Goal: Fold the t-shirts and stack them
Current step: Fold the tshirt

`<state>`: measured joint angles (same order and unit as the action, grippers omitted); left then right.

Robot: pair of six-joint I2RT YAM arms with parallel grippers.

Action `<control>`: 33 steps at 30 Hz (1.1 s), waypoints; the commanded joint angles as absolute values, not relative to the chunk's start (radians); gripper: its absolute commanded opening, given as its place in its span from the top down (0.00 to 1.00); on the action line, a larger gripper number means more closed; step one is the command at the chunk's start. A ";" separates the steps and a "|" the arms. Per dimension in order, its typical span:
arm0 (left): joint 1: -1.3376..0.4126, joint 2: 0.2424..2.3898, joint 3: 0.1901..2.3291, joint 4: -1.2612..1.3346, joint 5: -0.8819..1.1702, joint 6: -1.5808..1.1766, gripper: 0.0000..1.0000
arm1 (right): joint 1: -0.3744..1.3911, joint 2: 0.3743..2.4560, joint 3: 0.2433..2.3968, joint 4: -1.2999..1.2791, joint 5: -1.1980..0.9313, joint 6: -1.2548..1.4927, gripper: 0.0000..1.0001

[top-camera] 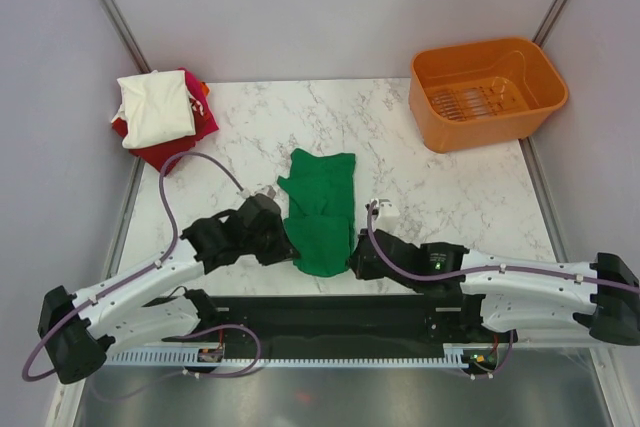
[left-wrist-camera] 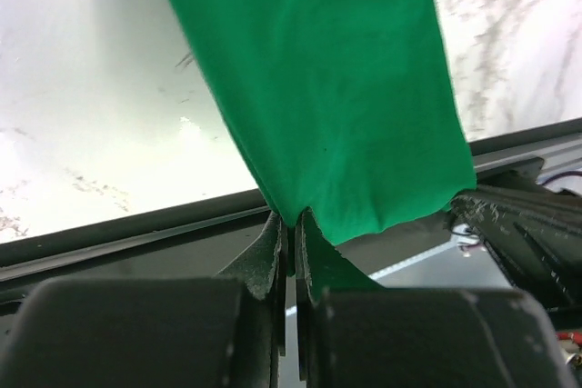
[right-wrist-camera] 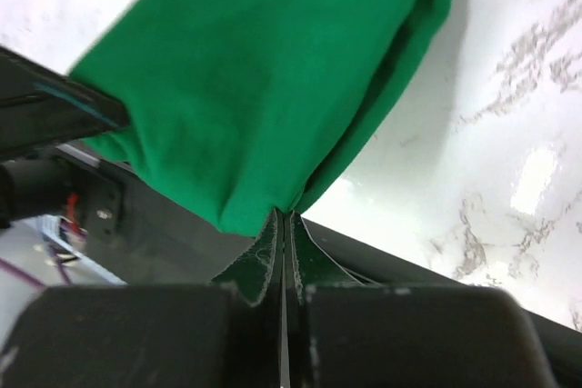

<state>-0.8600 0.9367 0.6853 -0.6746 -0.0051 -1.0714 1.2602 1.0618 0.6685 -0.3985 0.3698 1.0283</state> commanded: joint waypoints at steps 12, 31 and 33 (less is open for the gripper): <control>-0.759 1.215 1.181 -0.827 -0.101 -0.816 0.93 | 1.023 1.144 1.029 -0.549 0.460 0.766 1.00; -0.486 1.647 1.514 -0.824 0.046 -0.618 0.93 | 0.720 1.506 1.298 -0.489 0.275 0.529 1.00; -0.476 1.667 1.531 -0.825 0.066 -0.617 0.93 | 0.692 1.531 1.322 -0.488 0.253 0.525 1.00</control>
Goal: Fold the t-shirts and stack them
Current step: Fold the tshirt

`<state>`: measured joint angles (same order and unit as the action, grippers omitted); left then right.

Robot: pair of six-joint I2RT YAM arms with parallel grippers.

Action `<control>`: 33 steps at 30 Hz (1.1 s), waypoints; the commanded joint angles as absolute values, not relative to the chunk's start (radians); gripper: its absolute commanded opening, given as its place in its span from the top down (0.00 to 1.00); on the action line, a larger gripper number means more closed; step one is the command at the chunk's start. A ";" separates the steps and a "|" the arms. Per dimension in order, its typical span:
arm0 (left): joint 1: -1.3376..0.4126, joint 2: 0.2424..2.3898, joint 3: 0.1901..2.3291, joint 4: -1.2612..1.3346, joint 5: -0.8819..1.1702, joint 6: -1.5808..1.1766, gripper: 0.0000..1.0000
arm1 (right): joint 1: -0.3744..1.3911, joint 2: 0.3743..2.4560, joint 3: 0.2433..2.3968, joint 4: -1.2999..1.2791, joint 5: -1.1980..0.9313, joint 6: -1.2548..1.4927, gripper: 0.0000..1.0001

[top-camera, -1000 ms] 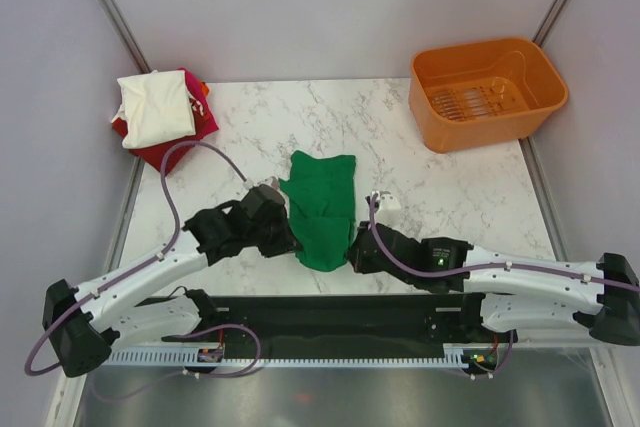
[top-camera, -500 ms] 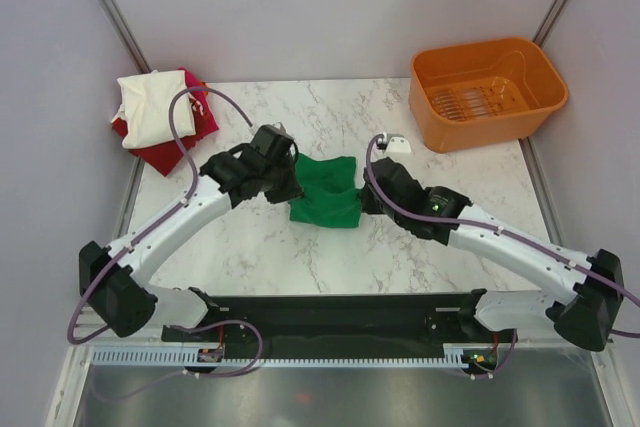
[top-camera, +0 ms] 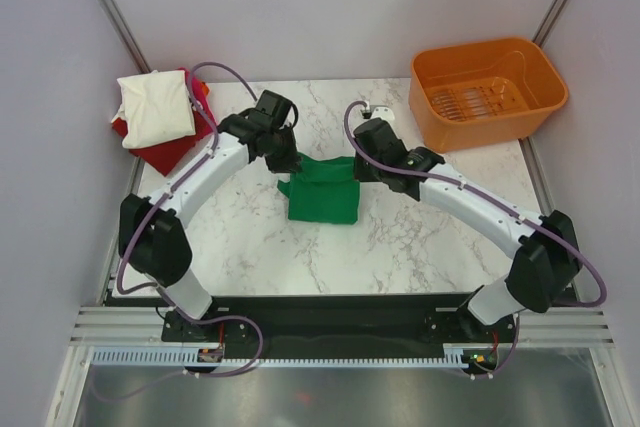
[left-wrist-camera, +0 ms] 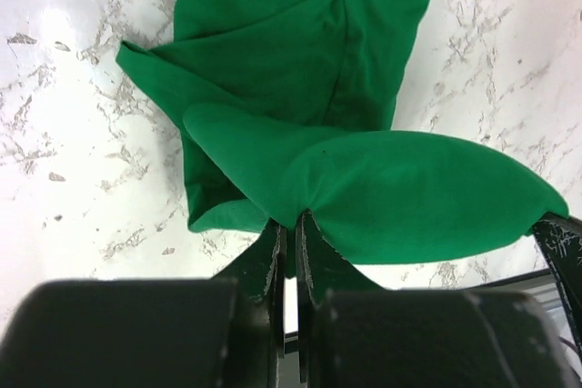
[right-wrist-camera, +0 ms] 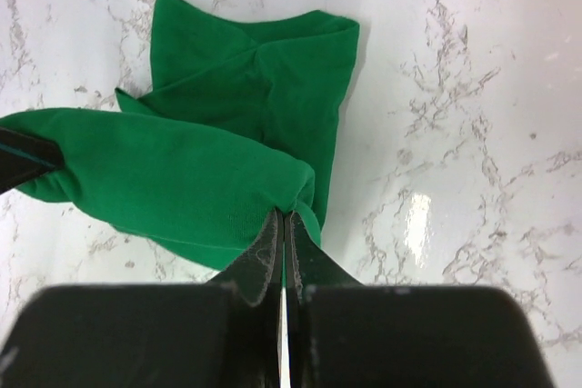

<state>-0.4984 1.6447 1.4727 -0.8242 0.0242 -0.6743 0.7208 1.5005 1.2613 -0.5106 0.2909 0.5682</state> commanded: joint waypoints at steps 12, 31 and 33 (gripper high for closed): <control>-0.414 1.982 1.747 -0.830 0.088 -0.574 0.78 | 0.589 1.796 1.489 -0.476 0.169 0.497 0.86; -0.345 1.927 1.889 -0.856 0.052 -0.549 0.34 | 0.431 1.797 1.520 -0.329 -0.259 0.429 0.46; -0.377 1.882 1.774 -0.748 0.160 -0.525 0.36 | 0.430 1.795 1.435 -0.228 -0.375 0.495 0.84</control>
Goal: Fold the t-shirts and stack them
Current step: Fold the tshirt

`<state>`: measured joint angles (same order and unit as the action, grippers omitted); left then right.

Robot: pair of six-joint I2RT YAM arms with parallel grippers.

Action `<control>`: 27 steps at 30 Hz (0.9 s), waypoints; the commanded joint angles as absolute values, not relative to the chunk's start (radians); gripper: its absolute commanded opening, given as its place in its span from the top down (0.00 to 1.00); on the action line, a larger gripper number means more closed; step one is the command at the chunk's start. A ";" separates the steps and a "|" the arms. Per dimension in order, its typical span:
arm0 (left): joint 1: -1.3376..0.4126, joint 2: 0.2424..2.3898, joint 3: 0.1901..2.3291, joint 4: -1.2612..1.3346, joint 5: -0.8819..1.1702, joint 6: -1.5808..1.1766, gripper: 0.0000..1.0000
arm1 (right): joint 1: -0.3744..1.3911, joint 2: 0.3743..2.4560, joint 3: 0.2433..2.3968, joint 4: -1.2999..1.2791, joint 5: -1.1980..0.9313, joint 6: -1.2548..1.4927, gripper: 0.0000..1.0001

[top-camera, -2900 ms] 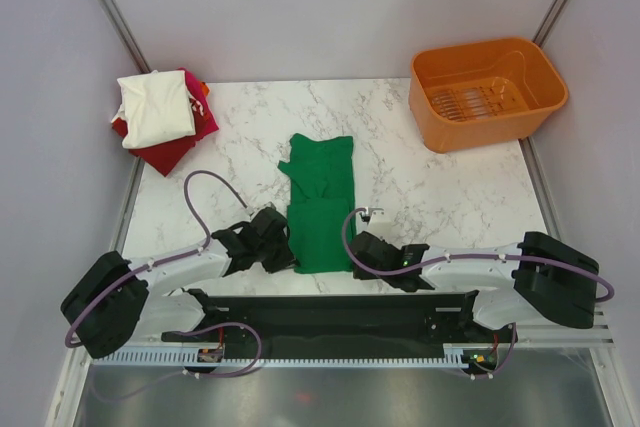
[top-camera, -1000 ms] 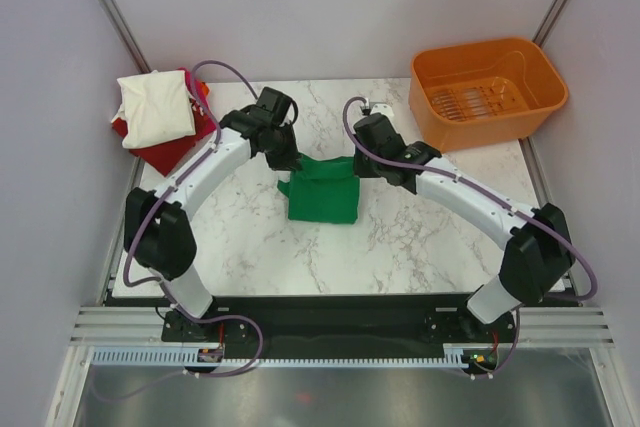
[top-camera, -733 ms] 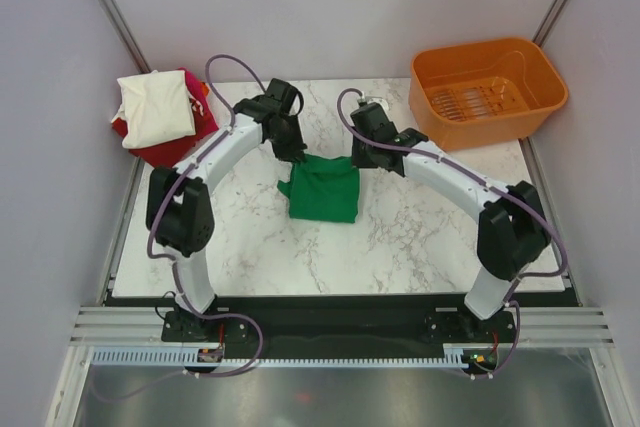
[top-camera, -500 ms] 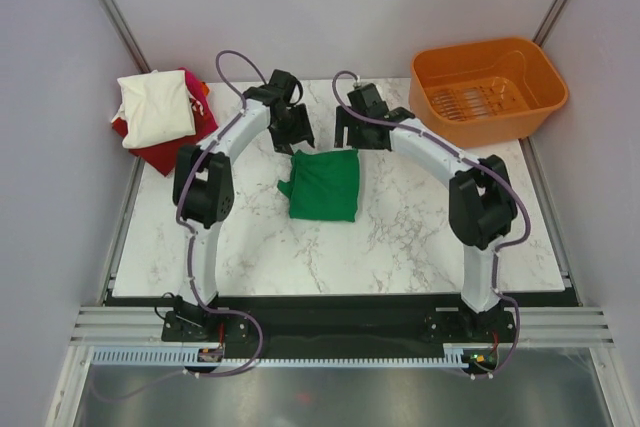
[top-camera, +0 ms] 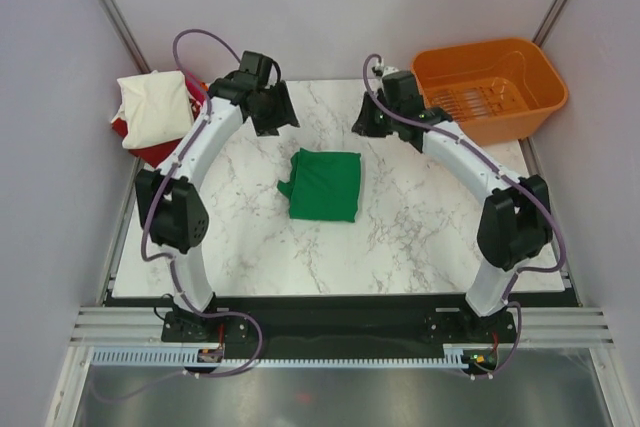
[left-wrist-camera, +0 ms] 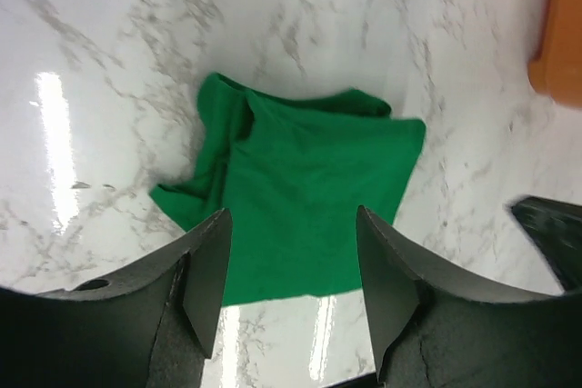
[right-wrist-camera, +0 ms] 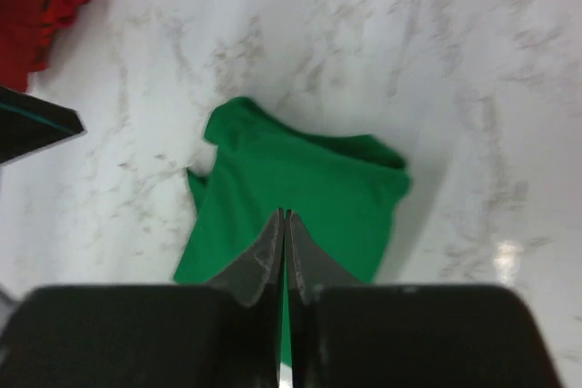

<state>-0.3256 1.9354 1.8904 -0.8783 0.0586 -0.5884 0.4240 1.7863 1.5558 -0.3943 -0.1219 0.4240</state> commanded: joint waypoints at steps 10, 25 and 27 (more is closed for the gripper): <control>-0.434 2.075 1.810 -0.643 0.351 -0.492 0.43 | 0.430 1.867 1.322 -0.057 -0.629 0.514 1.00; -0.272 2.209 1.761 -0.643 0.114 -0.468 0.44 | 0.430 1.841 1.226 -0.075 -0.716 0.442 1.00; -0.270 2.226 1.756 -0.643 0.106 -0.465 0.44 | 0.428 1.839 1.206 -0.063 -0.722 0.442 1.00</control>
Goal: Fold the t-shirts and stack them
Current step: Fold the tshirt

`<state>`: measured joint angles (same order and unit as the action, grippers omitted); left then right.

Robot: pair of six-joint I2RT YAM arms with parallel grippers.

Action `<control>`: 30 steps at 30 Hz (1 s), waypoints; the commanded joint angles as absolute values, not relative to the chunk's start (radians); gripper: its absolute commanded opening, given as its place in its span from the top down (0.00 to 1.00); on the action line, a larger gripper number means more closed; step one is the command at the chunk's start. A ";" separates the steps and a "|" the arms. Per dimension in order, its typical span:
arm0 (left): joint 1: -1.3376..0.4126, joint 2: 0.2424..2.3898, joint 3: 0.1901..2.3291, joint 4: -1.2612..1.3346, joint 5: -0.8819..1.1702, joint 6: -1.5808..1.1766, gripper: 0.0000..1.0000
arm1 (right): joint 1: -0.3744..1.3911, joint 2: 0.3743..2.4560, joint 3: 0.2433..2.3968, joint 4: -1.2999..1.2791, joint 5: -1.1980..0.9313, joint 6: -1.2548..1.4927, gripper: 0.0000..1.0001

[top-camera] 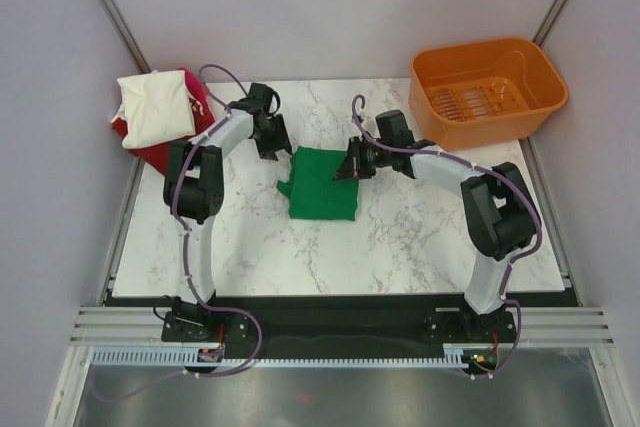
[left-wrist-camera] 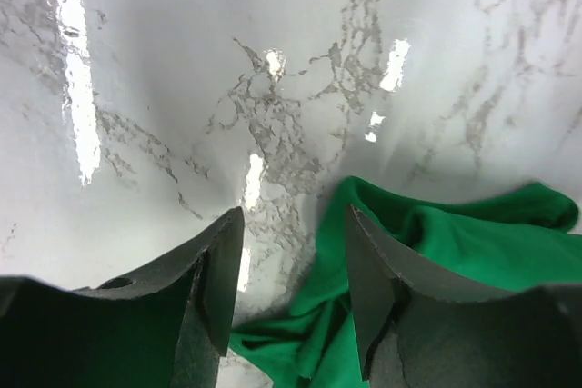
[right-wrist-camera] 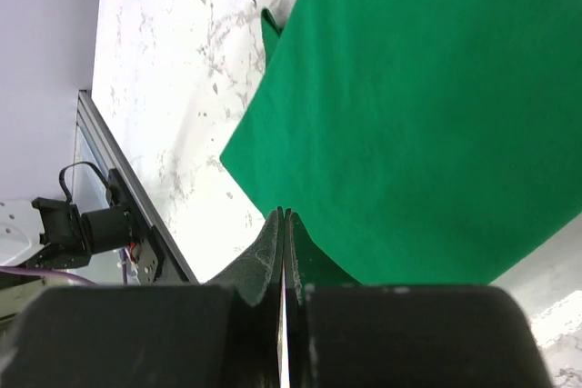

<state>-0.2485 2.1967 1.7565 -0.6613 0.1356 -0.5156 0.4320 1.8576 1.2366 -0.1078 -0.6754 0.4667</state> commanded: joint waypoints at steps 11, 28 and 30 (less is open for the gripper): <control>-0.342 1.925 1.693 -0.646 -0.008 -0.469 0.48 | 0.428 1.744 1.170 -0.048 -0.762 0.437 1.00; -0.420 2.118 1.792 -0.595 0.304 -0.422 0.49 | 0.428 1.755 0.847 0.336 -0.880 0.641 1.00; -0.411 2.135 1.770 -0.595 0.201 -0.459 0.50 | 0.429 1.794 0.822 0.366 -0.885 0.647 1.00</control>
<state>-0.4278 2.1147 1.7531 -0.6163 0.2604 -0.4553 0.4297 1.7664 0.8440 0.1799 -0.8371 0.5888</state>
